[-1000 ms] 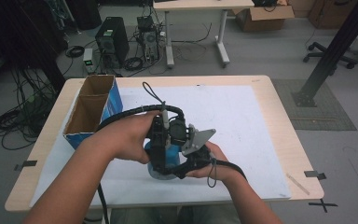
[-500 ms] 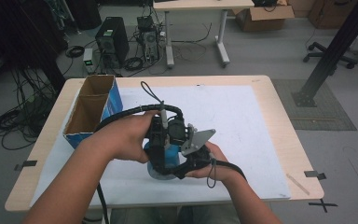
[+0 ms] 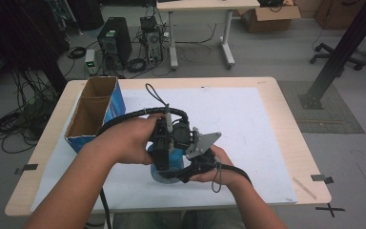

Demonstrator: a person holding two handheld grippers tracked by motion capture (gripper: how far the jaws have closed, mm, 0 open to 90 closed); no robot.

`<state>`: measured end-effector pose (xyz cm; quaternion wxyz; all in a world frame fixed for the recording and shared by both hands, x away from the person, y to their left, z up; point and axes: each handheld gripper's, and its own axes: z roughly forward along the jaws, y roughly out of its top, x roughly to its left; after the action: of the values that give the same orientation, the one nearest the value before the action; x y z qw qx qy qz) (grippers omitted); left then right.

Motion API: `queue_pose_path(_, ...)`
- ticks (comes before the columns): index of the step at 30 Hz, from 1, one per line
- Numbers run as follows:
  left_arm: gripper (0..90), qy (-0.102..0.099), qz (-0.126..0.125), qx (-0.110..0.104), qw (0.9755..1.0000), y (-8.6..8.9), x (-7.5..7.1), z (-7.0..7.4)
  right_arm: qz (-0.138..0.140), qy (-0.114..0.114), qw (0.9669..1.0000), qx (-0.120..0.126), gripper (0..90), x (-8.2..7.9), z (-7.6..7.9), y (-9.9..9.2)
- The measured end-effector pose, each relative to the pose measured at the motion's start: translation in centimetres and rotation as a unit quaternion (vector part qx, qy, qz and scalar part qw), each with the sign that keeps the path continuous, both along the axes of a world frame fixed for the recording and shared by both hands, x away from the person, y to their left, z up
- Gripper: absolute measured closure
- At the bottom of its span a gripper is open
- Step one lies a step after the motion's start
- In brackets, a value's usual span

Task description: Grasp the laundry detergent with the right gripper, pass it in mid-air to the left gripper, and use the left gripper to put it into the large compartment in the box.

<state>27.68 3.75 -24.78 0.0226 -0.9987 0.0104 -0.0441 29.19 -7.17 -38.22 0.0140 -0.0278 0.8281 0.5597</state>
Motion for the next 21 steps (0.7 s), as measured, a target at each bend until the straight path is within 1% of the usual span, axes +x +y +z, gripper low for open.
queue_pose_path(2,38.8,0.000,0.005,-0.001,1.0000,-0.07,0.01,0.16,0.000,-0.001,1.0000,0.002,44.9,0.02,0.06,-0.09)
queue_pose_path(8,39.1,0.005,0.008,-0.009,0.9999,-0.15,0.13,0.38,0.003,0.002,1.0000,0.005,44.9,0.02,0.31,-0.34)
queue_pose_path(13,39.3,0.007,0.008,-0.004,0.9999,-0.26,0.14,0.38,0.001,-0.001,1.0000,0.006,44.2,0.01,0.27,-0.41)
queue_pose_path(14,39.2,0.008,0.007,-0.005,0.9999,-0.26,0.17,0.34,0.001,0.000,1.0000,0.007,43.7,0.00,0.21,-0.38)
queue_pose_path(15,39.3,0.008,0.007,-0.007,0.9999,-0.24,0.21,0.31,0.001,0.007,0.9999,0.009,43.1,-0.08,0.17,-0.34)
queue_pose_path(16,39.3,0.005,0.007,-0.005,0.9999,-0.25,0.24,0.36,-0.002,0.005,0.9999,0.009,40.3,-0.10,0.14,-0.32)
queue_pose_path(17,39.3,0.003,0.007,-0.006,1.0000,-0.25,0.25,0.39,-0.003,0.009,0.9999,0.007,32.4,-0.12,0.11,-0.24)
queue_pose_path(18,39.3,-0.001,0.006,-0.006,1.0000,-0.25,0.27,0.45,-0.006,0.013,0.9999,0.004,27.0,-0.11,0.10,-0.17)
queue_pose_path(19,39.3,-0.003,0.008,-0.007,0.9999,-0.25,0.32,0.55,-0.011,0.018,0.9998,0.002,24.0,-0.12,0.06,-0.12)
queue_pose_path(20,39.3,-0.003,0.008,-0.006,0.9999,-0.26,0.35,0.67,-0.014,0.017,0.9998,-0.001,20.7,-0.12,-0.01,-0.11)
queue_pose_path(21,39.3,-0.003,0.008,-0.006,0.9999,-0.26,0.35,0.67,-0.014,0.017,0.9998,-0.001,20.7,-0.12,-0.01,-0.11)
